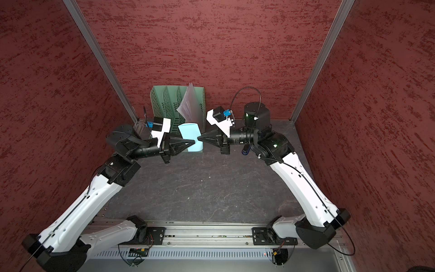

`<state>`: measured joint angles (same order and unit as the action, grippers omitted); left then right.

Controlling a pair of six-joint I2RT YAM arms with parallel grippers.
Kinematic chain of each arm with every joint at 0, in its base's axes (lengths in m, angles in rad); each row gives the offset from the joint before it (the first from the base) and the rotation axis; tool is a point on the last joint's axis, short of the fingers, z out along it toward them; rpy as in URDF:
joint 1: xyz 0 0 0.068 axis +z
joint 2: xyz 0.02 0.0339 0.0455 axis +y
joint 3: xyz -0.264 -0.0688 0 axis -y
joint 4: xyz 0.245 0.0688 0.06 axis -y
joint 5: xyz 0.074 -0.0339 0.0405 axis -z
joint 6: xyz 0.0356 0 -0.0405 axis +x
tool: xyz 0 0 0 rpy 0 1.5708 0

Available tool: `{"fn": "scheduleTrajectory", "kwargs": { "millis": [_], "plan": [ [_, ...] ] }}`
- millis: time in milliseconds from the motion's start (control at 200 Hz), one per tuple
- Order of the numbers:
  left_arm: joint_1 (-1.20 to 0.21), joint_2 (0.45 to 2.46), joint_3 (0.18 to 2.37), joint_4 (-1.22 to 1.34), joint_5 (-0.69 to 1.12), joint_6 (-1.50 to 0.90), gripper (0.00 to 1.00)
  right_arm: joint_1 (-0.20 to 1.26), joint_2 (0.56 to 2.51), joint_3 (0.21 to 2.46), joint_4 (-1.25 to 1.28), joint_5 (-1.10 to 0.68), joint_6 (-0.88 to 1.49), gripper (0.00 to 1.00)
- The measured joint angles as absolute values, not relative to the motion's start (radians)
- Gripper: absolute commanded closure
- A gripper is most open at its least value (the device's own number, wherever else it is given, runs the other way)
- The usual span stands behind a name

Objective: Fold the square paper along the opposite sides
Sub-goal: Smooth out the paper.

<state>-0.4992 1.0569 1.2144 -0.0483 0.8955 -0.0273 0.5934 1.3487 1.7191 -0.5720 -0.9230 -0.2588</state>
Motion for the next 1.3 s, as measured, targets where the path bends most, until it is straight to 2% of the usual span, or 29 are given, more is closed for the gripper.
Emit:
{"fn": "scheduleTrajectory", "kwargs": {
  "millis": [80,120,155,205,265,311,401,591,621,656,696,741,826,907,1092,1142,1197,1232,1277,1297],
  "plan": [
    [-0.499,1.056,1.214,-0.052,0.896,-0.026,1.00,0.593,1.348,1.716,-0.572,-0.924,-0.261,1.00],
    [-0.499,1.056,1.214,-0.052,0.896,-0.025,1.00,0.593,1.347,1.713,-0.569,-0.924,-0.258,0.84],
    [-0.499,1.056,1.214,-0.053,0.895,-0.025,1.00,0.593,1.346,1.709,-0.568,-0.925,-0.258,0.76],
    [-0.499,1.056,1.215,-0.052,0.893,-0.025,1.00,0.593,1.343,1.701,-0.569,-0.924,-0.257,0.70],
    [-0.498,1.056,1.219,-0.052,0.891,-0.023,1.00,0.593,1.343,1.692,-0.568,-0.925,-0.257,0.70],
    [-0.498,1.056,1.223,-0.052,0.890,-0.021,1.00,0.593,1.343,1.685,-0.569,-0.925,-0.257,0.74],
    [-0.498,1.056,1.229,-0.052,0.889,-0.018,1.00,0.593,1.343,1.677,-0.569,-0.925,-0.260,1.00],
    [-0.498,1.056,1.233,-0.054,0.888,-0.014,1.00,0.593,1.342,1.676,-0.566,-0.932,-0.254,1.00],
    [-0.498,1.056,1.233,-0.054,0.888,-0.012,1.00,0.593,1.342,1.676,-0.567,-0.932,-0.253,0.87],
    [-0.498,1.056,1.233,-0.054,0.888,-0.010,1.00,0.593,1.342,1.676,-0.567,-0.932,-0.249,0.78],
    [-0.498,1.056,1.234,-0.054,0.887,-0.009,1.00,0.593,1.341,1.672,-0.564,-0.932,-0.250,0.73],
    [-0.498,1.056,1.236,-0.055,0.886,-0.009,1.00,0.593,1.338,1.665,-0.565,-0.931,-0.252,0.72],
    [-0.497,1.055,1.241,-0.054,0.884,-0.009,1.00,0.593,1.330,1.646,-0.564,-0.932,-0.251,0.81],
    [-0.497,1.054,1.247,-0.055,0.884,-0.006,1.00,0.593,1.325,1.629,-0.563,-0.933,-0.246,1.00],
    [-0.496,1.054,1.251,-0.067,0.884,-0.002,1.00,0.593,1.321,1.616,-0.551,-0.937,-0.246,1.00],
    [-0.496,1.054,1.251,-0.067,0.884,-0.002,1.00,0.593,1.320,1.615,-0.550,-0.936,-0.246,0.88],
    [-0.496,1.054,1.251,-0.067,0.884,-0.002,1.00,0.593,1.319,1.613,-0.550,-0.936,-0.244,0.84],
    [-0.496,1.054,1.251,-0.067,0.884,-0.002,1.00,0.593,1.318,1.610,-0.550,-0.936,-0.243,0.87],
    [-0.495,1.054,1.252,-0.067,0.884,-0.002,1.00,0.593,1.316,1.604,-0.549,-0.936,-0.242,1.00],
    [-0.495,1.054,1.252,-0.067,0.884,-0.002,1.00,0.593,1.314,1.602,-0.548,-0.935,-0.250,1.00]
  ]
}}
